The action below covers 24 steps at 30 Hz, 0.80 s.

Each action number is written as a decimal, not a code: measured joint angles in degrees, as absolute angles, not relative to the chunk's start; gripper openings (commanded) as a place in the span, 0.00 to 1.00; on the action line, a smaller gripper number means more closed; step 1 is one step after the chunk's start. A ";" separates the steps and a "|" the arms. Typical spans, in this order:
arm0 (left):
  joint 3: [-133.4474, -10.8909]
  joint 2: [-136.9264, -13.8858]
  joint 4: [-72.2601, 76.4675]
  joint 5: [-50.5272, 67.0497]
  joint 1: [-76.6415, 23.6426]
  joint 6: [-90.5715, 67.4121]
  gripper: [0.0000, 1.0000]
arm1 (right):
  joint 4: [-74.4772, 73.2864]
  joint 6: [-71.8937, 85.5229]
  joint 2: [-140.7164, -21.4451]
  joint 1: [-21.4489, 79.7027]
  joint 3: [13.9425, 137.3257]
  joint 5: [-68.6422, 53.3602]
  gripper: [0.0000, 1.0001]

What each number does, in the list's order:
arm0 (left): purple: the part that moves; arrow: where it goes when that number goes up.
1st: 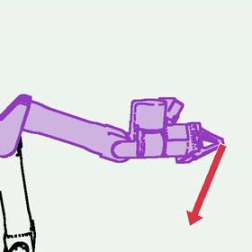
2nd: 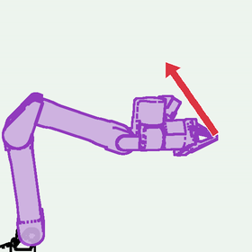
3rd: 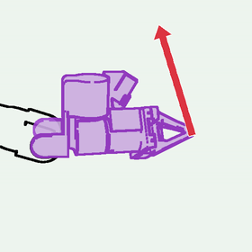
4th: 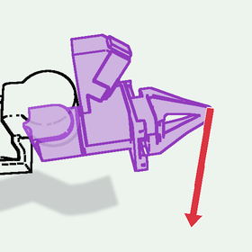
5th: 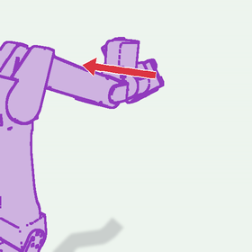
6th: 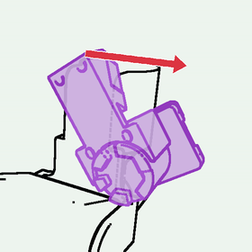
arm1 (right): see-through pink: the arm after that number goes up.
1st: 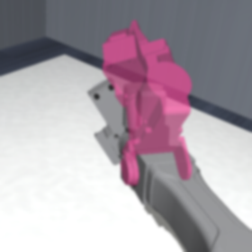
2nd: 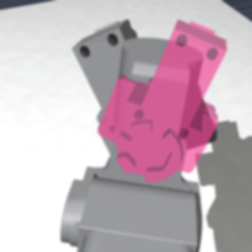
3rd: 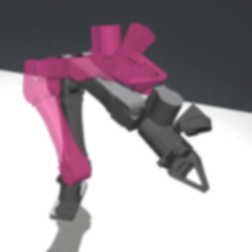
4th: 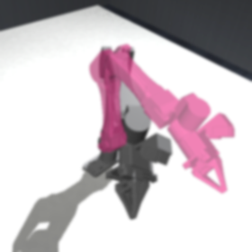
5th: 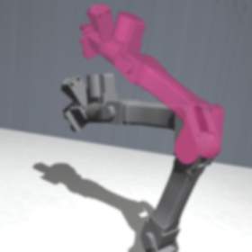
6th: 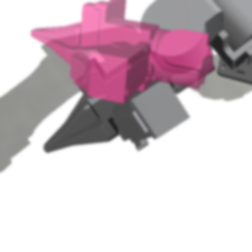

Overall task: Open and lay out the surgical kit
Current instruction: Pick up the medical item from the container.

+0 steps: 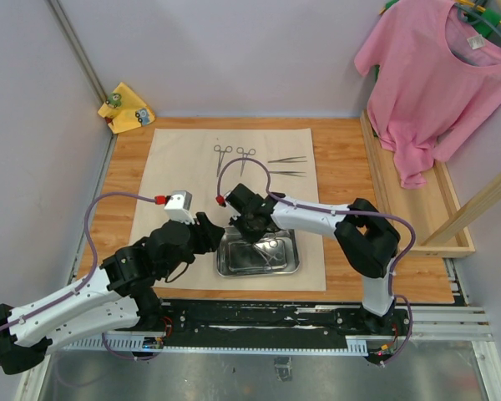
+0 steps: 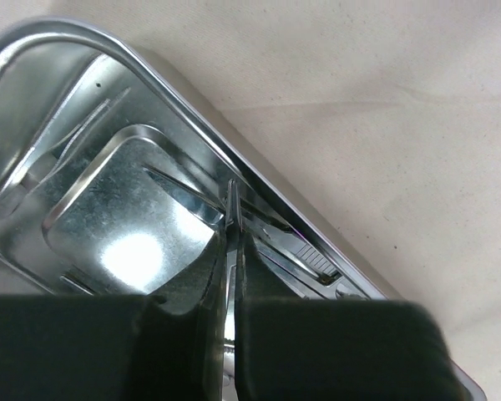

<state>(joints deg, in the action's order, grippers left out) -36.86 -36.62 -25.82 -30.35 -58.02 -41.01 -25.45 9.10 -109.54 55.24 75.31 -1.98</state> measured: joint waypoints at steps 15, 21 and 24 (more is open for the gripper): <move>-36.77 -36.62 -25.15 -30.02 -58.02 -40.97 0.54 | -27.90 7.20 -107.66 55.24 79.92 -4.32 0.01; -35.51 -36.86 -23.44 -29.21 -58.02 -40.99 0.54 | -28.49 7.20 -107.24 55.24 81.28 -4.97 0.01; -34.26 -36.97 -22.20 -28.32 -58.02 -40.99 0.54 | -28.67 7.27 -106.54 55.18 82.06 -5.87 0.01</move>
